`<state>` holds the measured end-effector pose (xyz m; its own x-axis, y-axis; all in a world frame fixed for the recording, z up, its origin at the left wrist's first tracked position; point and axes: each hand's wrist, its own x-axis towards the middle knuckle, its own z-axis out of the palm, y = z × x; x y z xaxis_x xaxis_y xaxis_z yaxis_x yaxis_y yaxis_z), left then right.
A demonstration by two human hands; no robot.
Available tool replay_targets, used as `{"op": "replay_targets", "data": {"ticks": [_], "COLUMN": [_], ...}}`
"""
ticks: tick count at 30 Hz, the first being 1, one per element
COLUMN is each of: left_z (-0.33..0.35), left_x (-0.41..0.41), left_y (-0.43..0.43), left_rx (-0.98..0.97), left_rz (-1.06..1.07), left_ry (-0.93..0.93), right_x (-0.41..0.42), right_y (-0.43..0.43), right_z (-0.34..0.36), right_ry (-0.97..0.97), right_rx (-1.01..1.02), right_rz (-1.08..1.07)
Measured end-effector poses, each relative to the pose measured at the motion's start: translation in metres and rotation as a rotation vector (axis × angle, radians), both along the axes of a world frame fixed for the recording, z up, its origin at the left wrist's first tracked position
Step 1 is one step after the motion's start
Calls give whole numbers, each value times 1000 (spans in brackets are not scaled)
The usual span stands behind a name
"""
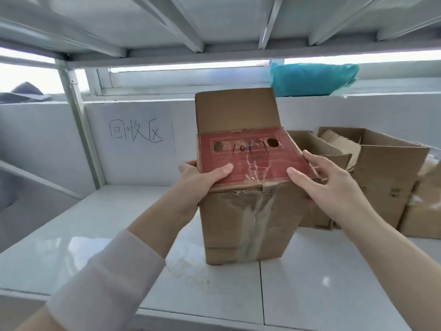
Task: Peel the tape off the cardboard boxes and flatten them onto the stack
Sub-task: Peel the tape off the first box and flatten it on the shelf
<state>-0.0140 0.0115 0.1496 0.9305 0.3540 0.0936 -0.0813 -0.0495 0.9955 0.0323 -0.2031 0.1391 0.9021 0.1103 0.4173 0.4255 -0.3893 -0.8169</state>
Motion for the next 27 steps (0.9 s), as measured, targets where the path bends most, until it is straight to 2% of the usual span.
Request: {"op": "replay_targets", "data": {"ticks": [5,8,11,18,27], "left_z": [4,6,7,6,9], "left_x": [-2,5,10,7,18], "left_y": [-12,-16,-15,-13,-8], "left_rx": [-67,-98,-139,-212,-261], "left_rz": [11,42,68,89,87], "left_ry": [39,66,89,112,131], "right_x": [1,8,5,6,22], "right_y": [-2,-6,-3,7,34], "right_z": [14,26,42,48,63], "right_ry": [66,-39,-144,-172,-262], "right_rx": [-194,-349,-485,-489,-736], "right_rz": [6,-22,49,271,506]}}
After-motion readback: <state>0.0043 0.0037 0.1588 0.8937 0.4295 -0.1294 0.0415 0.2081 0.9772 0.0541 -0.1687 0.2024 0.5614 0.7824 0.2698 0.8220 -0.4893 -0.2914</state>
